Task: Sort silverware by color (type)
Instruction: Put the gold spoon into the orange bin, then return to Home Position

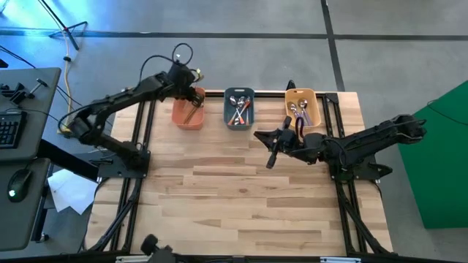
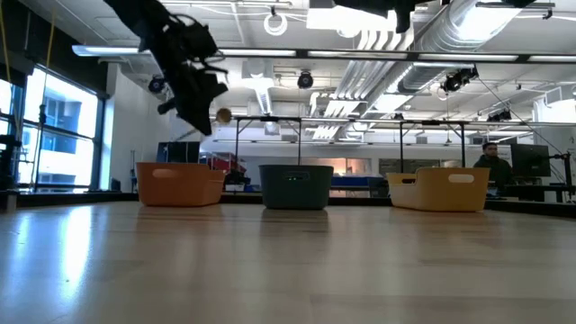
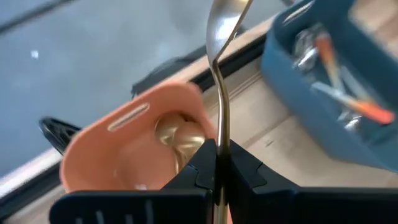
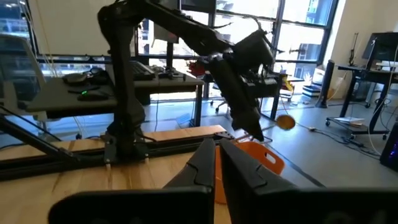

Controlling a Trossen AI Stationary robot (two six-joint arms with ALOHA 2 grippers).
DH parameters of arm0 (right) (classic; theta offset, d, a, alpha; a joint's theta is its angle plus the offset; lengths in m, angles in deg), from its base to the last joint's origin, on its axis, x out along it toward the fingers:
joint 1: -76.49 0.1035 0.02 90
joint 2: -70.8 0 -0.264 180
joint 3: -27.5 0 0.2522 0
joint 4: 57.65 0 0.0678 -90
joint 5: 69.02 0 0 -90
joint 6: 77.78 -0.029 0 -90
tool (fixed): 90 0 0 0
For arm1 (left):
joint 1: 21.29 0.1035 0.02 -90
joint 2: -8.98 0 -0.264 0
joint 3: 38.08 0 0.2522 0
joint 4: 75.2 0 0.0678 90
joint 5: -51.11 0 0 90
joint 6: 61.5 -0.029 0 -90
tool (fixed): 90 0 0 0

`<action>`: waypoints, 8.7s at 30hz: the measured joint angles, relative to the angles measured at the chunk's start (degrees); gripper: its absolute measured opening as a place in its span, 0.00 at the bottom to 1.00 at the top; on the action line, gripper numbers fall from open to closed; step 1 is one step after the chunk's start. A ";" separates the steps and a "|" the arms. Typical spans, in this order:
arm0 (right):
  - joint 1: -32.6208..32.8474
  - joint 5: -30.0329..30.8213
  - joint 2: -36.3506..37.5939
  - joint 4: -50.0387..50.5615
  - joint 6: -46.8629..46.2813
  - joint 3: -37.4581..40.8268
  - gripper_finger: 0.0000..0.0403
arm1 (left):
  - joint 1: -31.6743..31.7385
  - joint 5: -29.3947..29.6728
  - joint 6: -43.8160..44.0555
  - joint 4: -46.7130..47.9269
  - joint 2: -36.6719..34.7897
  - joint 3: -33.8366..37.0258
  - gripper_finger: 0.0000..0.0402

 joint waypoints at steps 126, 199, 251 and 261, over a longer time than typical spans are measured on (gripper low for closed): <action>-23.04 -32.81 69.77 31.81 4.17 37.90 0.00 | -44.53 0.99 -13.53 -52.17 -65.27 61.75 0.02; -23.19 -24.35 69.40 30.81 -1.44 39.98 0.00 | -46.90 8.96 -14.11 -34.28 -79.21 61.77 0.02; -23.18 -24.33 69.40 30.81 -1.44 39.98 0.00 | -46.90 8.96 -14.10 -34.28 -79.21 61.77 0.02; -23.17 -24.33 69.40 30.81 -1.44 39.98 0.00 | -46.91 8.96 -14.10 -34.28 -79.21 61.77 0.02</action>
